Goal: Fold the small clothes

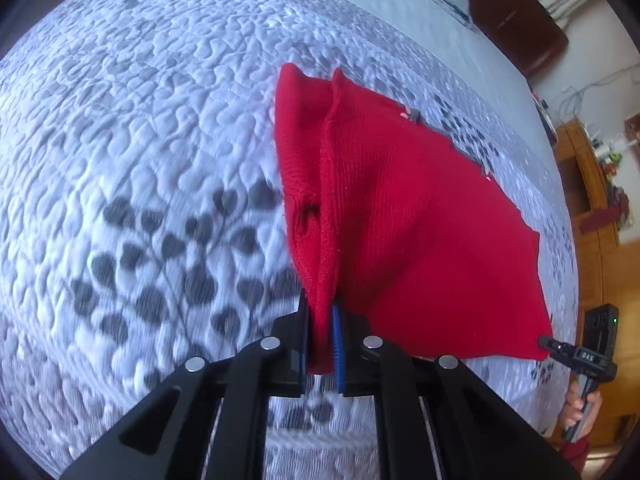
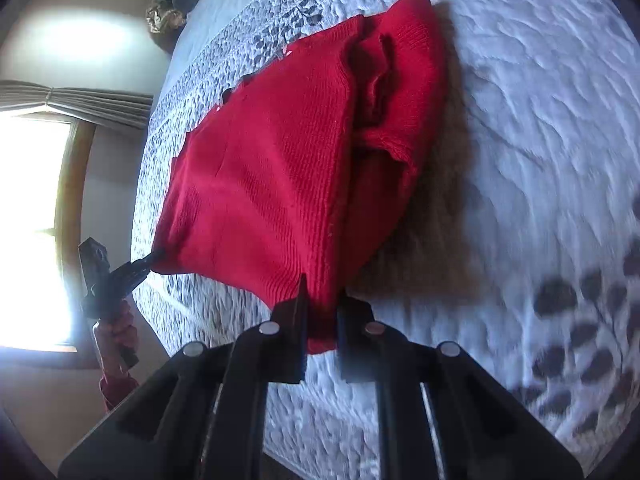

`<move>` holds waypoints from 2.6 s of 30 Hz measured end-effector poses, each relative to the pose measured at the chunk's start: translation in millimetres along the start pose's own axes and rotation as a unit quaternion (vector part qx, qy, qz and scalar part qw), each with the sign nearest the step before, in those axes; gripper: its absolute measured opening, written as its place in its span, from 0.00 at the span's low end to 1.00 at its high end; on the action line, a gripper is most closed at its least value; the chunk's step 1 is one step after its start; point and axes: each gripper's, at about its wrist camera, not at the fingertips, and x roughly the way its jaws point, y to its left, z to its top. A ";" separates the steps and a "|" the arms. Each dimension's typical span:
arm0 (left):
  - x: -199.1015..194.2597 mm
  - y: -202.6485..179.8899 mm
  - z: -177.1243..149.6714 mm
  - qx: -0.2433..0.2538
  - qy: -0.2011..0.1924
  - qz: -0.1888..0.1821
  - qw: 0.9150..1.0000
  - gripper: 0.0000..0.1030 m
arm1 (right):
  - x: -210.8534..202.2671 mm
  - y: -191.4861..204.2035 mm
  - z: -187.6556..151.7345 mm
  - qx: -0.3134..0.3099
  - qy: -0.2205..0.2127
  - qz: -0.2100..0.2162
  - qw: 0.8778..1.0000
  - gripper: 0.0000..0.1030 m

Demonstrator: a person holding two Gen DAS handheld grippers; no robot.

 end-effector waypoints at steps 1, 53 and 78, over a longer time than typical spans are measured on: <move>-3.5 0.5 -9.1 0.003 0.004 -0.003 1.000 0.09 | -4.7 -3.9 -11.1 0.004 0.003 0.000 1.000 0.09; 72.6 -71.8 -51.4 0.194 -0.010 0.090 0.977 0.83 | 8.0 -42.6 -90.6 0.216 -0.104 0.018 0.971 0.11; 45.3 -24.3 -26.6 0.086 -0.004 -0.083 0.993 0.89 | 88.5 205.9 -57.3 -0.169 -0.061 -0.149 0.972 0.11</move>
